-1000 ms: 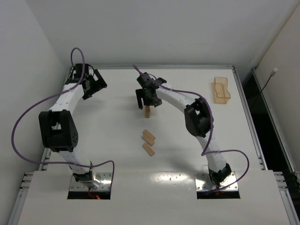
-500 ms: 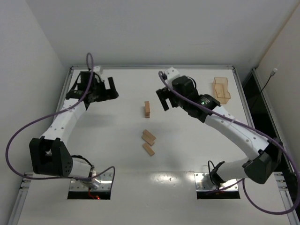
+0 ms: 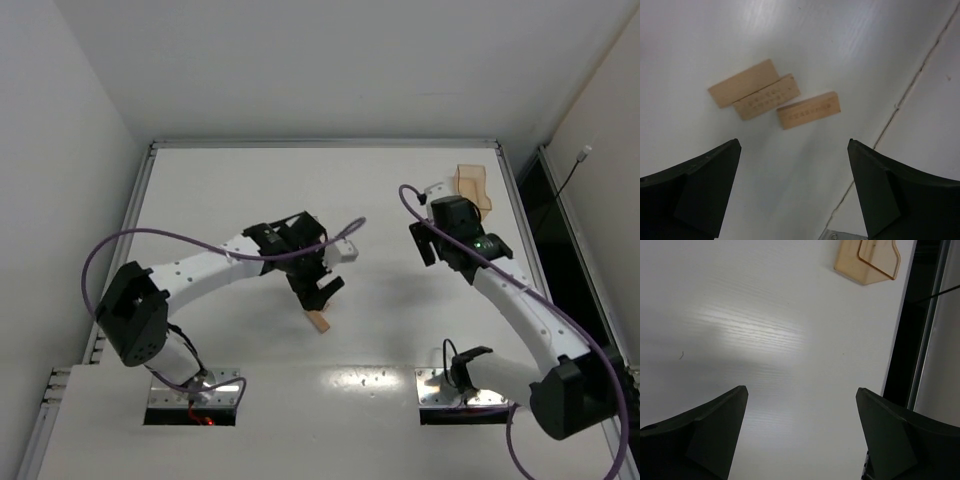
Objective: Build the wood block tower
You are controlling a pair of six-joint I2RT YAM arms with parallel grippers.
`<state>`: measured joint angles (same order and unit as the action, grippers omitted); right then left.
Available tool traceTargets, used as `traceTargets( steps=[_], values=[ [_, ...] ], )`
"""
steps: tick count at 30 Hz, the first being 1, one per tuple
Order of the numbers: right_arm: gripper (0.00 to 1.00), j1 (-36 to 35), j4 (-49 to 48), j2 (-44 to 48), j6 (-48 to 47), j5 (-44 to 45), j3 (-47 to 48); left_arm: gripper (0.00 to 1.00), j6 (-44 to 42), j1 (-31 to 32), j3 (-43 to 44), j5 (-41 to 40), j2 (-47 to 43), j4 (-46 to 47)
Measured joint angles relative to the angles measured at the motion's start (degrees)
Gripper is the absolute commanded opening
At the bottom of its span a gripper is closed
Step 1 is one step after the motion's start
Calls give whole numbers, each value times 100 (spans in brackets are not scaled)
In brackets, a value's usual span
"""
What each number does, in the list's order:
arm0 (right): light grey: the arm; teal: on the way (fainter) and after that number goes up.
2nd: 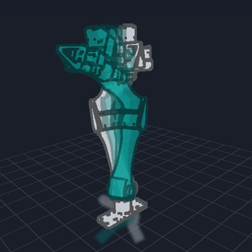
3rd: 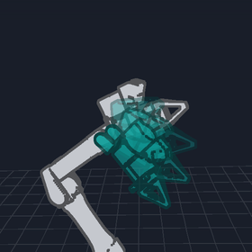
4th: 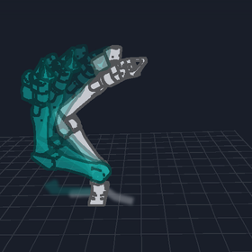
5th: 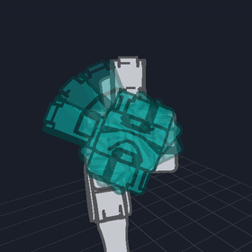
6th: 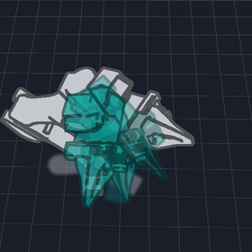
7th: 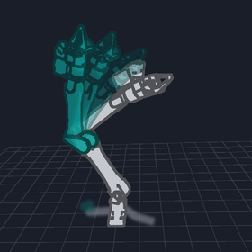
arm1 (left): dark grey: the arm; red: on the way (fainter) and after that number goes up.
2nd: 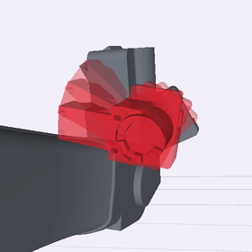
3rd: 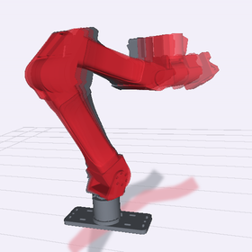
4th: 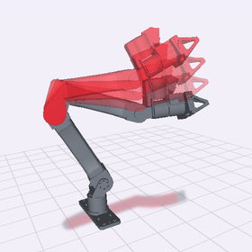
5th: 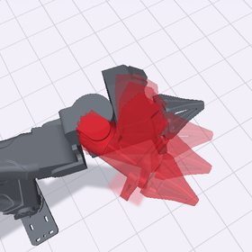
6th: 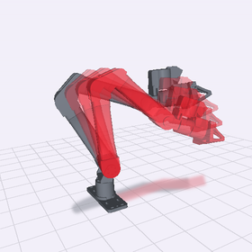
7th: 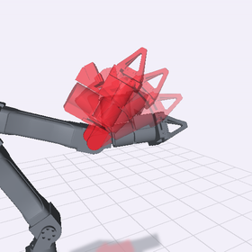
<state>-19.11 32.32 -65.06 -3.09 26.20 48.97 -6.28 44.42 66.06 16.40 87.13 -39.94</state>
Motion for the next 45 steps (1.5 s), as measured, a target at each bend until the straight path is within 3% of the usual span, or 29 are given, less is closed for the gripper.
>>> traceTargets(
  steps=[4, 11, 19, 23, 37, 45],
  values=[
    [87, 330, 105, 234, -103, -170, -11, 79, -651, 573, -321, -264, 15, -48],
    [86, 778, 332, 70, -166, -474, 35, 79, -1888, 916, -1019, -710, 7, 107],
    [86, 994, 428, -234, -188, -804, 229, 81, -1934, 1239, -890, -813, 407, 455],
    [86, 1075, 520, -330, -190, -896, 317, 76, -2155, 1464, -986, -695, 367, 713],
    [84, 1344, 688, -566, -199, -1191, 481, 71, -3998, 1467, -1121, -166, 238, 605],
    [83, 1506, 754, -723, -234, -1296, 656, 57, -4964, 1283, -1156, -46, 372, 590]
  ],
)
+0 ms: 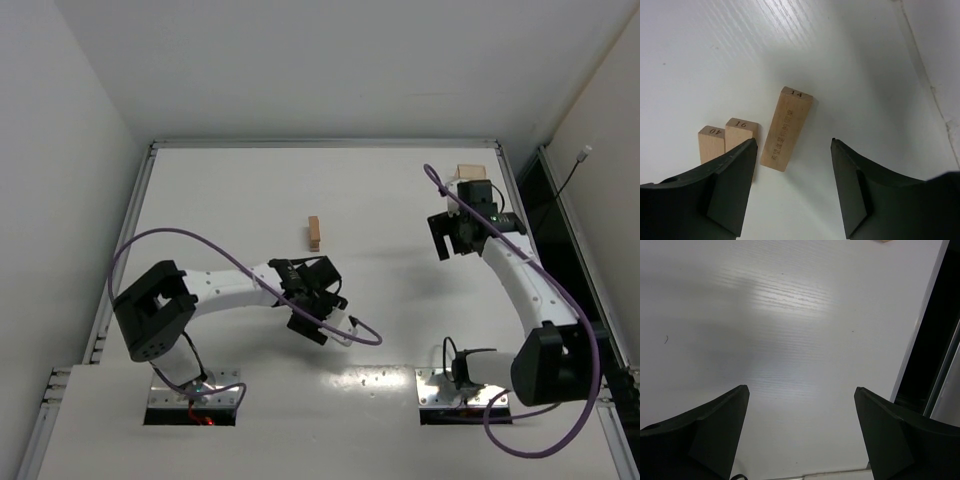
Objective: Build the wood block tower
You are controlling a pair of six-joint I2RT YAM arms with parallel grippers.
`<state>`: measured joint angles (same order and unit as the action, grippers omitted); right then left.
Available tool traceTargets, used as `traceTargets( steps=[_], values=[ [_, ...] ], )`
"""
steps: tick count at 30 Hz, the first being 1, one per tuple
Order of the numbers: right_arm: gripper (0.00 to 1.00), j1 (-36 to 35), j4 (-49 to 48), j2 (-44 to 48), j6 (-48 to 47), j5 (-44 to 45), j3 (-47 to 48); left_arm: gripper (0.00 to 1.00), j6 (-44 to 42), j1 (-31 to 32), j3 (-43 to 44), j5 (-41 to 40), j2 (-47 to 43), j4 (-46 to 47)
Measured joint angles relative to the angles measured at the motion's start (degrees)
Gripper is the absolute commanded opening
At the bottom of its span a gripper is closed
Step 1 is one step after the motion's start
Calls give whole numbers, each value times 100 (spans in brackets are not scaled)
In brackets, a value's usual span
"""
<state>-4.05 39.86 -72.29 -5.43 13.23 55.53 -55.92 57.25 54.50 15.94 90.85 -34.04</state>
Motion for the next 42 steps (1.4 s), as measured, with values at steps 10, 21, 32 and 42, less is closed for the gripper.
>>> traceTargets(
  steps=[10, 21, 32, 42],
  values=[
    [83, 186, 120, -372, -50, -114, 208, 50, -538, -232, 11, 133, 597, 28],
    [82, 205, 133, -573, -61, -195, 313, 23, -625, -363, 295, 389, 874, -127],
    [81, 203, 138, -634, -83, -297, 315, 0, 745, -365, 461, 227, 962, 260],
    [81, 203, 245, -413, -28, -734, 310, 0, 5643, 260, 2675, -2474, 737, 304]
  ],
)
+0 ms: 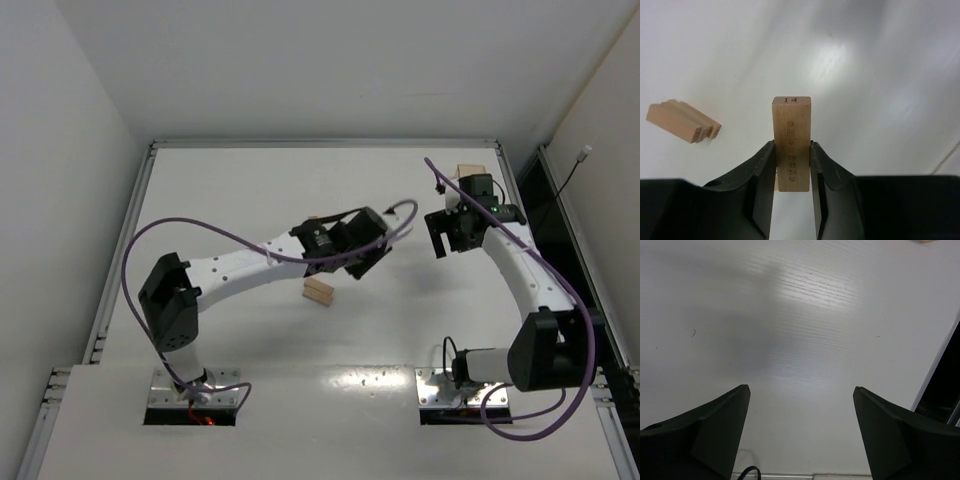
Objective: Build the wood block tower
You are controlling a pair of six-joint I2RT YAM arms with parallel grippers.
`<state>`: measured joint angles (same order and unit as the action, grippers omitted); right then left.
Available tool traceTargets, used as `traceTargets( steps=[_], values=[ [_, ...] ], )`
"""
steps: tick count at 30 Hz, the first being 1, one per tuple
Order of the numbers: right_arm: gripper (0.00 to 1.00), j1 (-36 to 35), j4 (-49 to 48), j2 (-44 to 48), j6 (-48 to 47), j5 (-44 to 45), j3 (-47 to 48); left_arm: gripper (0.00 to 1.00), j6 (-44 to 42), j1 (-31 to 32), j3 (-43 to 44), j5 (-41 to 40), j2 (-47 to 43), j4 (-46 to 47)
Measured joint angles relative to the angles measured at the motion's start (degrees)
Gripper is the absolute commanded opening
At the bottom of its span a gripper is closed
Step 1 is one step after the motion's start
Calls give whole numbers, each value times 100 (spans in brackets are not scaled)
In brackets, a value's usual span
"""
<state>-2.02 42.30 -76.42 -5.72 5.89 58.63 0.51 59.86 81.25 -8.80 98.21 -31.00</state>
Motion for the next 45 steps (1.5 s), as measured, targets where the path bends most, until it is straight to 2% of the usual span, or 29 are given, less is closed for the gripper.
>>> traceTargets(
  steps=[3, 6, 13, 17, 19, 20, 21, 29, 45],
  values=[
    [81, 2, 39, 44, 35, -72, 0, 0, 1300, -125, 1276, -317, 389, -557],
    [81, 11, 48, 76, 101, -192, 0, 0, 2295, -400, 2201, -463, 911, -1145],
    [81, 203, 76, 79, 339, -656, 0, 0, 3320, -1233, 2750, -927, 1707, -1862],
    [81, 345, 129, -55, 476, -918, 94, 0, 3611, -1657, 2983, -1034, 1980, -2037],
    [85, 389, 127, -120, 553, -1027, 125, 0, 3698, -1810, 3021, -1060, 2050, -2050],
    [88, 411, 133, -142, 588, -1073, 129, 0, 3744, -1882, 3042, -1084, 2081, -2068],
    [100, 442, 133, -164, 636, -1130, 129, 0, 3775, -1952, 3056, -1113, 2109, -2072],
    [100, 640, 133, -398, 925, -1515, 247, 0, 3926, -2218, 3067, -1204, 2334, -2100],
    [100, 643, 153, -588, 1005, -1668, 514, 0, 4050, -2350, 3067, -1174, 2702, -2079]
  ],
)
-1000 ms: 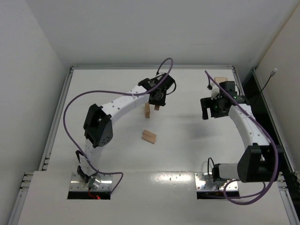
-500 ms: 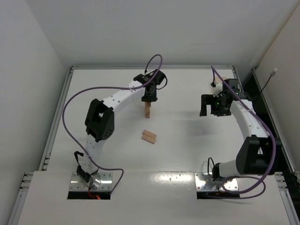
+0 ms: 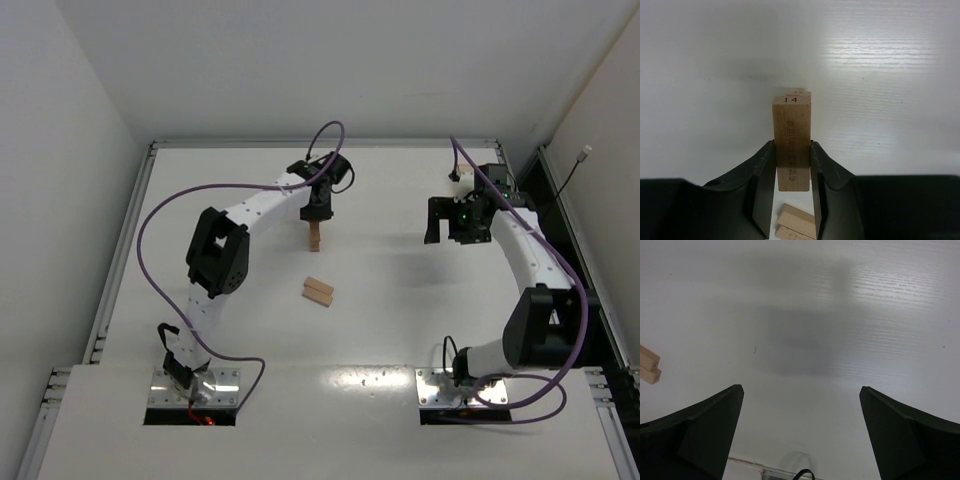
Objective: Build the wood block tower
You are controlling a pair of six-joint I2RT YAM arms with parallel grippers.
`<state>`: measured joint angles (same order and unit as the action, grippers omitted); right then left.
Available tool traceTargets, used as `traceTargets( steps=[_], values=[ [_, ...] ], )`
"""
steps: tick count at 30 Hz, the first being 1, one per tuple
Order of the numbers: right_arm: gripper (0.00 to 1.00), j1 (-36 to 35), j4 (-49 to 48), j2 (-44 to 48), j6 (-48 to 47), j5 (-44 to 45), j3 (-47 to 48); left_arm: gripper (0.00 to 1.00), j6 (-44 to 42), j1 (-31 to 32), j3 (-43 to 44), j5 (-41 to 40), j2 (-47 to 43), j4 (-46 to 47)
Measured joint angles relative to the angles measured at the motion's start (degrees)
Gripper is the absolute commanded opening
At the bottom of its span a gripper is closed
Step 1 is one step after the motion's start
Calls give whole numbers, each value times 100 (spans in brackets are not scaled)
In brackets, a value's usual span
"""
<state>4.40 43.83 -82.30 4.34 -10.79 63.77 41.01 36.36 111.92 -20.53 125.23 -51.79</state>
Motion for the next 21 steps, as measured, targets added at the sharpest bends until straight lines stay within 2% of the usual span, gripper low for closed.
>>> traceTargets(
  steps=[21],
  values=[
    [100, 0, 9, -192, -26, -17, 125, 0, -4, -85, -205, 286, 57, 74]
  ],
)
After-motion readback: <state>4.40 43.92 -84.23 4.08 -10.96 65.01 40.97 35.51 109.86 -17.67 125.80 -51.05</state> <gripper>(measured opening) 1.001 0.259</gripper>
